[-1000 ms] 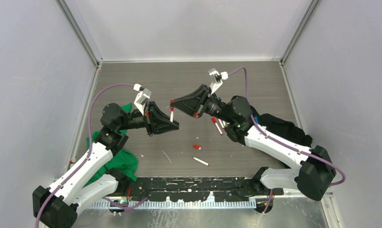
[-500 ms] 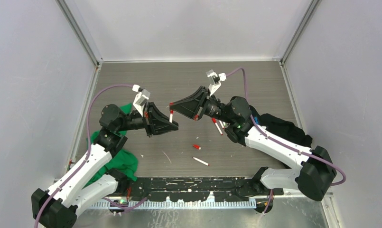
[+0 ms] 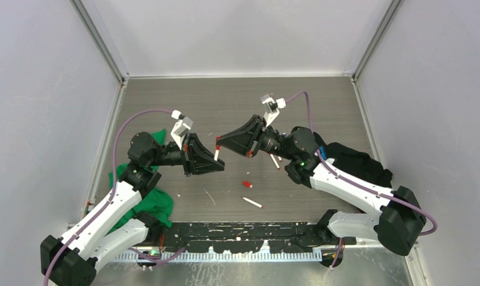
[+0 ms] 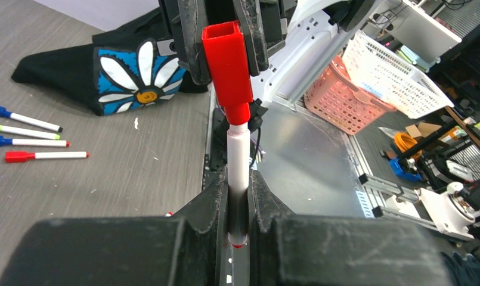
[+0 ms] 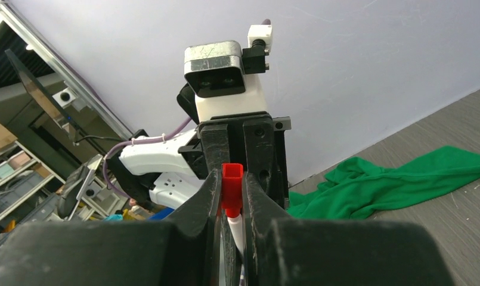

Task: Insert the pens into the pen caps
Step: Insert the pen cap onto the pen.

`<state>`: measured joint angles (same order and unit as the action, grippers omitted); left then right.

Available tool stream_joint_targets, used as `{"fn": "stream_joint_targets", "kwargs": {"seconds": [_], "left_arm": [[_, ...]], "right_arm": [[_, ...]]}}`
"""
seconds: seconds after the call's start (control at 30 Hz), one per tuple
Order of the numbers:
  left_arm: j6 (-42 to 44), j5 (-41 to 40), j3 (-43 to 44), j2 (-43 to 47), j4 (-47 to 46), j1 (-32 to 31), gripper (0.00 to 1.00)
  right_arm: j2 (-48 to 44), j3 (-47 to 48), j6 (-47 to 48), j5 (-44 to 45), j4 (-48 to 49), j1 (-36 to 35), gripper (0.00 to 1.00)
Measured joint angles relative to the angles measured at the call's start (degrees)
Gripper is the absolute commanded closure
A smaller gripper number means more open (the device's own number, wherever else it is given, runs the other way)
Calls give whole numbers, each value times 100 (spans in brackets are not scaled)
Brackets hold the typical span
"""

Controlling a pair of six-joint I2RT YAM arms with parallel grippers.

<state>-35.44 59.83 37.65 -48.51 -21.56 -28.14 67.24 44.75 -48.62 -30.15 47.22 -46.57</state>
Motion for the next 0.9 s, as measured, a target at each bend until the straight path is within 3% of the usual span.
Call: {"fn": "stream_joint_targets", "kwargs": {"seconds": [0.3, 0.67, 0.9], "left_arm": [[-162, 376, -9, -70, -4, 2, 100], [-240, 636, -59, -66, -17, 55, 100], [-658, 977, -214, -120, -531, 79, 100]], "right_arm": [[-96, -221, 15, 107, 144, -177, 99], [-352, -234, 529, 431, -411, -428, 99], [-352, -334, 678, 330, -310, -511, 99]]}}
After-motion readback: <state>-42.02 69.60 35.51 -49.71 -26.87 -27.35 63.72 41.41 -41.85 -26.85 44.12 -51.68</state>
